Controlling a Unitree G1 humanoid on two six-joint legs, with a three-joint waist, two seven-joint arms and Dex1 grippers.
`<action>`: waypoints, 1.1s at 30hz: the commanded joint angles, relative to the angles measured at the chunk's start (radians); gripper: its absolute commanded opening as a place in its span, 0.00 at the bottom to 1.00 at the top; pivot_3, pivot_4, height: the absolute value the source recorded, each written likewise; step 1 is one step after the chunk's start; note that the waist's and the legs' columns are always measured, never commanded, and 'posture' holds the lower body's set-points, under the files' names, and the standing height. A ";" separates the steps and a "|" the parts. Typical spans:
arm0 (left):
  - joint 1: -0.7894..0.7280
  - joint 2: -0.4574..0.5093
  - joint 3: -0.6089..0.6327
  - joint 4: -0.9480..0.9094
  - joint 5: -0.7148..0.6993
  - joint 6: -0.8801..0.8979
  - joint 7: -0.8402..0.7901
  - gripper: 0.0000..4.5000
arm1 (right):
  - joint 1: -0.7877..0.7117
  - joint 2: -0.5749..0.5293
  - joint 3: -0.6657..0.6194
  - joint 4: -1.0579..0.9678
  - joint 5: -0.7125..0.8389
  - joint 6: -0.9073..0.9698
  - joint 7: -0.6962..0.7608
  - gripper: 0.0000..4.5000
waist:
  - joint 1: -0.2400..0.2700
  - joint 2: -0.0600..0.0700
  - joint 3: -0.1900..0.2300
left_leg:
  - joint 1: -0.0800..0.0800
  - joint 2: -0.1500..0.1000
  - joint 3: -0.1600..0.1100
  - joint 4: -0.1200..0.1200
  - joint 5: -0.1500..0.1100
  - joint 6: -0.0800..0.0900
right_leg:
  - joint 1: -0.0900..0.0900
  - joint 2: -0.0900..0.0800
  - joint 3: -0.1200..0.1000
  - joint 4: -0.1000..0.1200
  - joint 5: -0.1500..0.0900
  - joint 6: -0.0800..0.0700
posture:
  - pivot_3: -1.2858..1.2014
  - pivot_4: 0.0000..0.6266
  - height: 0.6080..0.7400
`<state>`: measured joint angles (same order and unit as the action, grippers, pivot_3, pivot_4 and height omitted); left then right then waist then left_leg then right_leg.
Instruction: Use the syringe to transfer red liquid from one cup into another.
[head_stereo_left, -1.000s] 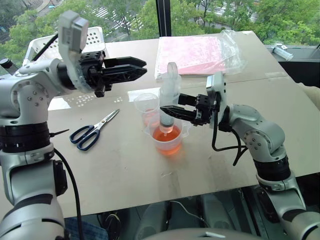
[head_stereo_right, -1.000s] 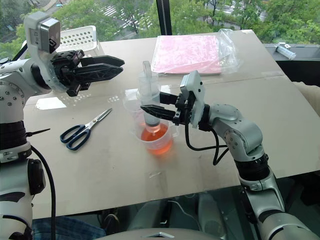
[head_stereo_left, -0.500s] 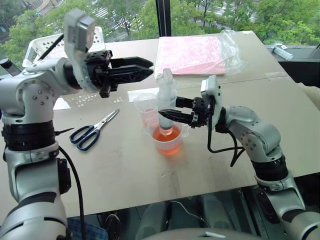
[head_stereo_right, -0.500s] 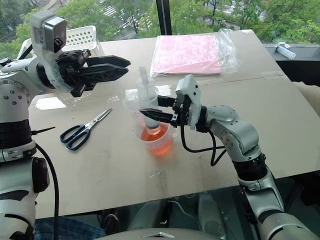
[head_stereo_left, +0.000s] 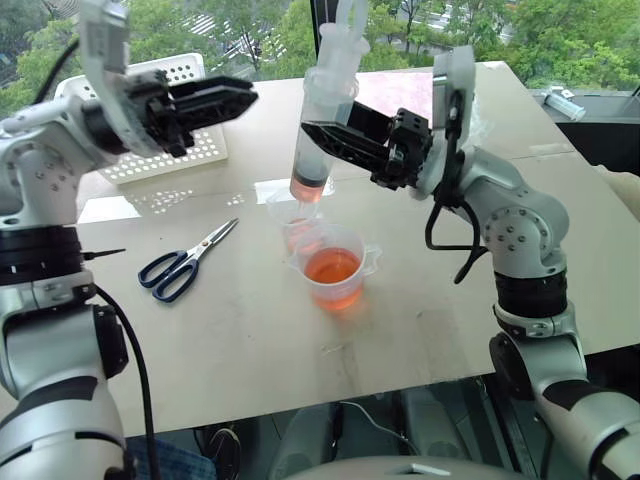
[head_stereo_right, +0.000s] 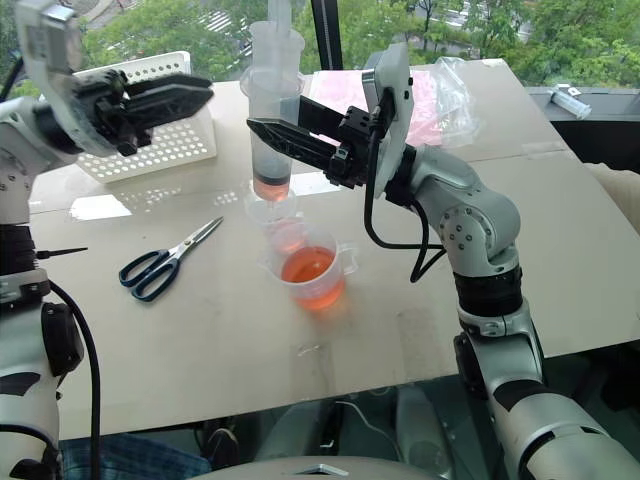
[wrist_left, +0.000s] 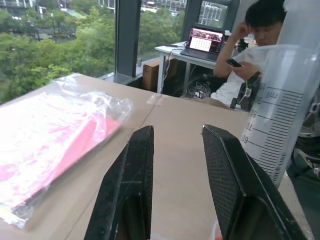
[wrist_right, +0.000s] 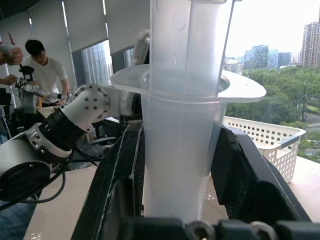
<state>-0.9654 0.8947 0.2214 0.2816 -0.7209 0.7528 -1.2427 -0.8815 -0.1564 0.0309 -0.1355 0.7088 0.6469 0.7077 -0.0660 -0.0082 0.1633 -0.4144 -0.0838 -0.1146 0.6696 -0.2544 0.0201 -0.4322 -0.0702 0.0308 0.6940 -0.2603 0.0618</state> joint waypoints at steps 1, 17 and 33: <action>-0.044 0.020 0.040 0.036 0.007 -0.031 0.002 0.34 | -0.060 0.021 0.033 0.073 -0.086 -0.089 -0.008 0.32 | -0.001 0.000 0.000 | 0.000 0.000 0.000 0.000 0.000 0.000 | 0.000 0.000 0.000 0.000 0.000 0.000 | 0.52 0.24 1.00; -0.056 -0.036 0.024 0.038 0.021 -0.054 0.023 0.34 | -0.128 0.108 0.137 0.334 -0.330 -0.288 0.029 0.32 | -0.007 0.000 0.000 | 0.000 0.000 0.000 0.000 0.000 0.000 | 0.000 0.000 0.000 0.000 0.000 0.000 | 0.52 0.24 1.00; -0.064 -0.047 0.009 0.019 0.016 -0.020 -0.029 0.34 | -0.169 0.174 0.153 0.444 -0.413 -0.343 0.047 0.32 | -0.032 0.000 0.000 | 0.000 0.000 -0.001 0.000 0.000 0.000 | 0.000 0.000 0.000 0.001 0.000 0.000 | 0.52 0.24 1.00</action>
<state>-1.0148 0.8258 0.2246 0.3272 -0.7017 0.7344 -1.2626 -1.0191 0.0053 0.1946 0.3286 0.2957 0.3350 0.7434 -0.0981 -0.0082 0.1632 -0.4145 -0.0840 -0.1154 0.6695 -0.2543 0.0199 -0.4326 -0.0701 0.0304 0.6946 -0.2603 0.0618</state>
